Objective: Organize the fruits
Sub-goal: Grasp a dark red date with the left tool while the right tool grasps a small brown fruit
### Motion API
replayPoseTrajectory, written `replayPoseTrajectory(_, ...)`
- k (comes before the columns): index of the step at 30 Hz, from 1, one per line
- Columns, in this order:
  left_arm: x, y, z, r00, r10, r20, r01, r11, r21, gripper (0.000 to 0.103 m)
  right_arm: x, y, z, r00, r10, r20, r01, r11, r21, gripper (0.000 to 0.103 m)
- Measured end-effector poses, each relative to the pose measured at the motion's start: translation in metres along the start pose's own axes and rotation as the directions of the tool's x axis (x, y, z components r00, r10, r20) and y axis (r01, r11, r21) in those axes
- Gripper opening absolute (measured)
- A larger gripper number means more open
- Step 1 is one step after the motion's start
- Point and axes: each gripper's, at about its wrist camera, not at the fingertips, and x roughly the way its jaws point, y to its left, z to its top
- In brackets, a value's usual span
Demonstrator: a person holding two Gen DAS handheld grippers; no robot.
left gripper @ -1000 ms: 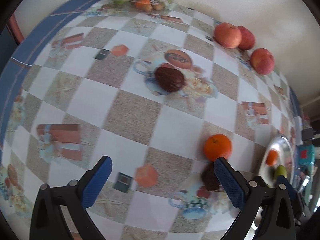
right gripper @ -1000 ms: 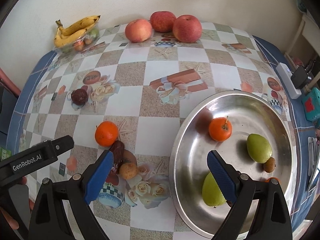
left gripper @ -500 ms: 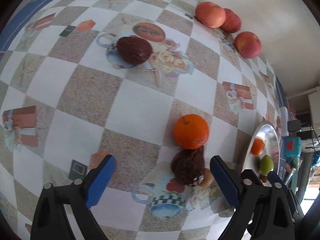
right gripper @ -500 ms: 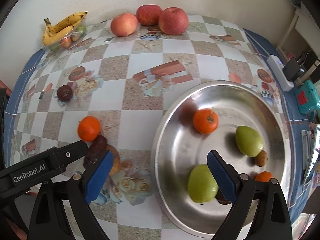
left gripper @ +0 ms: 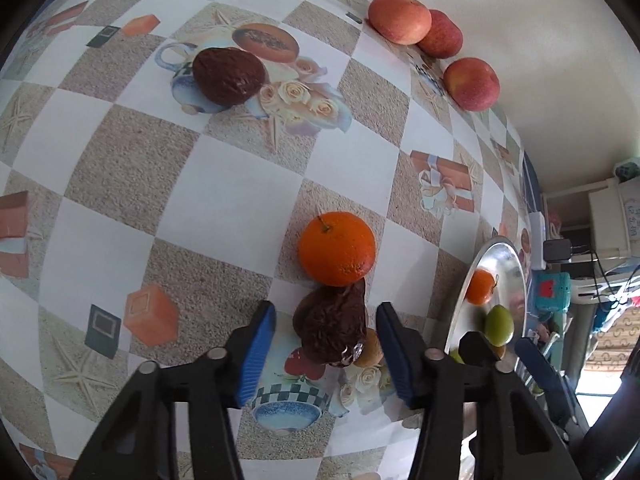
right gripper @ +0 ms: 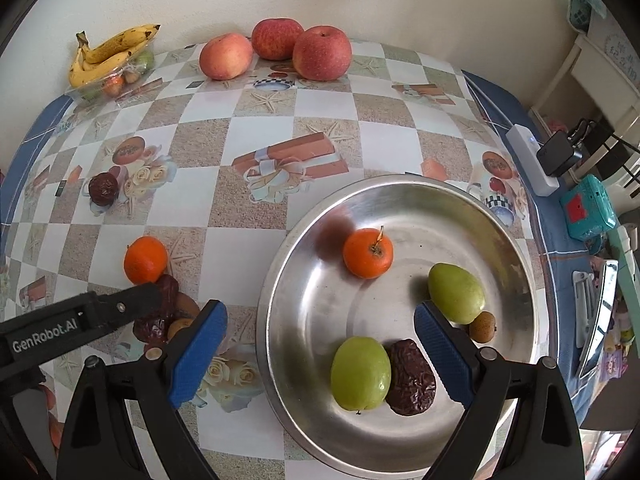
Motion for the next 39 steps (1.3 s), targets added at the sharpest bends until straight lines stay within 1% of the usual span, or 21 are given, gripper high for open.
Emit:
replayPoseTrajectory(2, 0.001, -0.001, -0.001, 1.0, -0.001, -0.005, 0.001, 1.0, 0.006, 0.041, 0.0, 0.001, 0.0, 1.0, -0.005, 0.002, 0.005, 1.0, -0.004, 0.095)
replayPoseTrajectory(3, 0.002, -0.001, -0.002, 1.0, -0.019, -0.011, 0.019, 1.0, 0.003, 0.037, 0.0, 0.001, 0.0, 1.0, -0.007, 0.002, 0.007, 1.0, -0.003, 0.095)
replayPoseTrajectory(4, 0.003, -0.002, -0.002, 1.0, -0.025, -0.018, 0.025, 1.0, 0.004, 0.036, 0.0, 0.001, 0.0, 1.0, -0.009, 0.002, 0.009, 1.0, -0.002, 0.095)
replayPoseTrajectory(7, 0.002, -0.004, -0.004, 1.0, -0.015, -0.02, 0.016, 1.0, 0.023, 0.036, -0.001, 0.001, 0.0, 1.0, -0.015, 0.004, 0.015, 1.0, -0.005, 0.095)
replayPoseTrajectory(10, 0.0, -0.001, -0.004, 1.0, -0.002, -0.02, 0.002, 1.0, 0.008, 0.036, -0.002, 0.002, 0.0, 1.0, -0.01, 0.013, 0.01, 1.0, -0.003, 0.095)
replayPoseTrajectory(14, -0.009, 0.006, -0.002, 0.998, 0.053, 0.014, -0.053, 0.999, 0.0, 0.036, -0.006, 0.002, 0.002, 0.999, 0.033, 0.027, -0.033, 0.999, 0.009, 0.095)
replayPoseTrajectory(16, -0.013, 0.016, 0.0, 0.998, 0.058, 0.023, -0.057, 0.998, -0.039, 0.036, -0.007, 0.006, 0.003, 0.998, 0.051, 0.033, -0.051, 0.999, -0.001, 0.094)
replayPoseTrajectory(17, -0.014, 0.021, 0.0, 0.998, 0.052, 0.024, -0.05, 0.997, -0.062, 0.036, -0.007, 0.009, 0.003, 0.996, 0.079, 0.033, -0.079, 0.997, -0.006, 0.093)
replayPoseTrajectory(20, -0.021, 0.042, 0.004, 0.999, 0.035, 0.038, -0.029, 0.988, -0.148, 0.036, -0.004, 0.018, 0.002, 0.983, 0.183, 0.015, -0.183, 0.983, 0.001, 0.083)
replayPoseTrajectory(21, -0.024, 0.047, 0.005, 0.998, 0.039, 0.045, -0.031, 0.986, -0.163, 0.036, -0.003, 0.022, 0.001, 0.977, 0.212, 0.005, -0.212, 0.977, 0.001, 0.076)
replayPoseTrajectory(22, -0.026, 0.05, 0.006, 0.998, 0.044, 0.05, -0.035, 0.984, -0.172, 0.036, -0.001, 0.026, 0.001, 0.974, 0.228, -0.004, -0.228, 0.974, -0.005, 0.072)
replayPoseTrajectory(23, -0.027, 0.052, 0.006, 0.997, 0.051, 0.057, -0.04, 0.983, -0.182, 0.036, 0.001, 0.031, 0.0, 0.971, 0.238, -0.014, -0.238, 0.971, -0.017, 0.071)
replayPoseTrajectory(24, -0.029, 0.053, 0.007, 0.997, 0.056, 0.061, -0.044, 0.981, -0.188, 0.036, 0.003, 0.037, -0.002, 0.969, 0.245, -0.024, -0.246, 0.969, -0.033, 0.07)
replayPoseTrajectory(26, -0.03, 0.058, 0.008, 0.997, 0.054, 0.064, -0.04, 0.979, -0.202, 0.036, 0.005, 0.048, -0.004, 0.965, 0.26, -0.038, -0.261, 0.963, -0.061, 0.065)
replayPoseTrajectory(27, -0.03, 0.059, 0.007, 0.997, 0.047, 0.063, -0.033, 0.977, -0.209, 0.036, 0.006, 0.052, -0.004, 0.963, 0.268, -0.042, -0.27, 0.96, -0.071, 0.06)
replayPoseTrajectory(29, -0.03, 0.064, 0.007, 0.998, 0.032, 0.063, -0.017, 0.974, -0.227, 0.036, 0.009, 0.06, -0.006, 0.96, 0.277, -0.052, -0.28, 0.956, -0.09, 0.058)
replayPoseTrajectory(32, -0.031, 0.066, 0.007, 0.997, 0.033, 0.063, -0.017, 0.972, -0.235, 0.037, 0.014, 0.07, -0.006, 0.961, 0.272, -0.057, -0.277, 0.953, -0.123, 0.056)
replayPoseTrajectory(34, -0.029, 0.068, 0.007, 0.998, 0.041, 0.056, -0.027, 0.971, -0.236, 0.037, 0.017, 0.075, -0.006, 0.958, 0.28, -0.061, -0.286, 0.95, -0.126, 0.049)
replayPoseTrajectory(38, -0.029, 0.067, 0.008, 0.997, 0.044, 0.058, -0.03, 0.971, -0.237, 0.038, 0.024, 0.081, -0.003, 0.958, 0.279, -0.07, -0.285, 0.952, -0.113, 0.044)
replayPoseTrajectory(39, -0.029, 0.067, 0.008, 0.997, 0.045, 0.057, -0.03, 0.971, -0.236, 0.038, 0.025, 0.082, -0.003, 0.959, 0.275, -0.073, -0.281, 0.953, -0.112, 0.041)
